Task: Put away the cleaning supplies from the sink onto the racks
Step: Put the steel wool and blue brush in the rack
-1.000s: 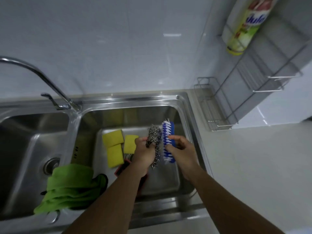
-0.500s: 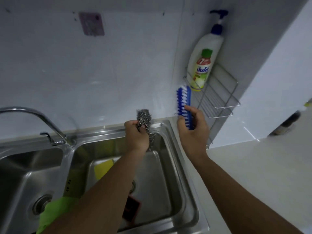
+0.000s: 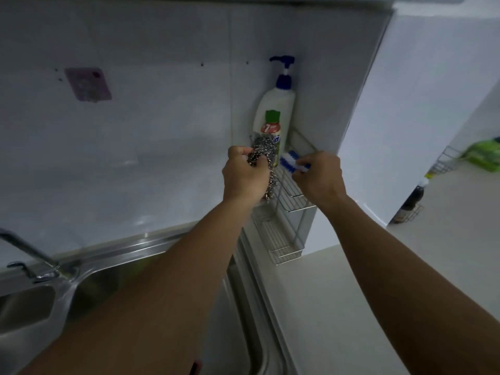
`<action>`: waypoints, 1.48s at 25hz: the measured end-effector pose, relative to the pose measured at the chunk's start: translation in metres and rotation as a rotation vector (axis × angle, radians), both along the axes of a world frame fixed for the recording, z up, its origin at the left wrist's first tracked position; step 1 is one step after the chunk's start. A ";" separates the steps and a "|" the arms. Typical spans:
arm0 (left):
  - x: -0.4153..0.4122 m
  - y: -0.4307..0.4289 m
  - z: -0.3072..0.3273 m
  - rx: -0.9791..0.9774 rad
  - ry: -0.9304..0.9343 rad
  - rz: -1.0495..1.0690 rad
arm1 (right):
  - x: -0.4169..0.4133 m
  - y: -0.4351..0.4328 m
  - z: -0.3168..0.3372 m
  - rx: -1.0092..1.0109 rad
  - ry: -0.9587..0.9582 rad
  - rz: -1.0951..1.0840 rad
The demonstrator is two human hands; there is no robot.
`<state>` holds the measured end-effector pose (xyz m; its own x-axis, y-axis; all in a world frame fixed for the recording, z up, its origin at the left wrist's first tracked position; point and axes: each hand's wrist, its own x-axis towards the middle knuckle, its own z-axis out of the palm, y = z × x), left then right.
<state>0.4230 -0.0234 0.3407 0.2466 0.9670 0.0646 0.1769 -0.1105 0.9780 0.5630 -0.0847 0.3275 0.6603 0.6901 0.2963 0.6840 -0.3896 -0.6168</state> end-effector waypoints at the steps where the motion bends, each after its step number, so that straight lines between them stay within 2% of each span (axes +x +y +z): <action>1: 0.007 0.000 0.001 -0.025 -0.004 -0.010 | 0.006 0.004 -0.002 -0.031 -0.005 0.018; 7: 0.029 0.002 -0.007 -0.068 0.013 0.018 | 0.021 0.022 -0.014 -0.174 -0.147 0.087; 14: 0.039 -0.004 -0.014 -0.051 0.001 0.012 | 0.037 0.010 -0.005 -0.446 -0.166 0.309; 20: 0.053 -0.004 -0.017 -0.074 0.007 -0.016 | 0.035 -0.013 0.004 -0.291 -0.279 0.345; 24: 0.057 -0.005 -0.023 0.015 0.057 -0.085 | 0.036 -0.024 0.004 -0.243 -0.290 0.380; 28: 0.050 -0.012 -0.033 0.253 0.280 -0.142 | 0.038 -0.027 0.000 -0.141 -0.282 0.454; 30: 0.047 -0.012 -0.038 0.349 0.333 -0.167 | 0.038 -0.026 -0.005 -0.110 -0.308 0.486; 33: 0.047 -0.010 -0.040 0.391 0.393 -0.133 | 0.035 -0.024 -0.018 -0.072 -0.318 0.554; 37: 0.055 -0.012 -0.031 0.385 0.551 -0.190 | 0.033 -0.020 -0.024 -0.162 -0.313 0.589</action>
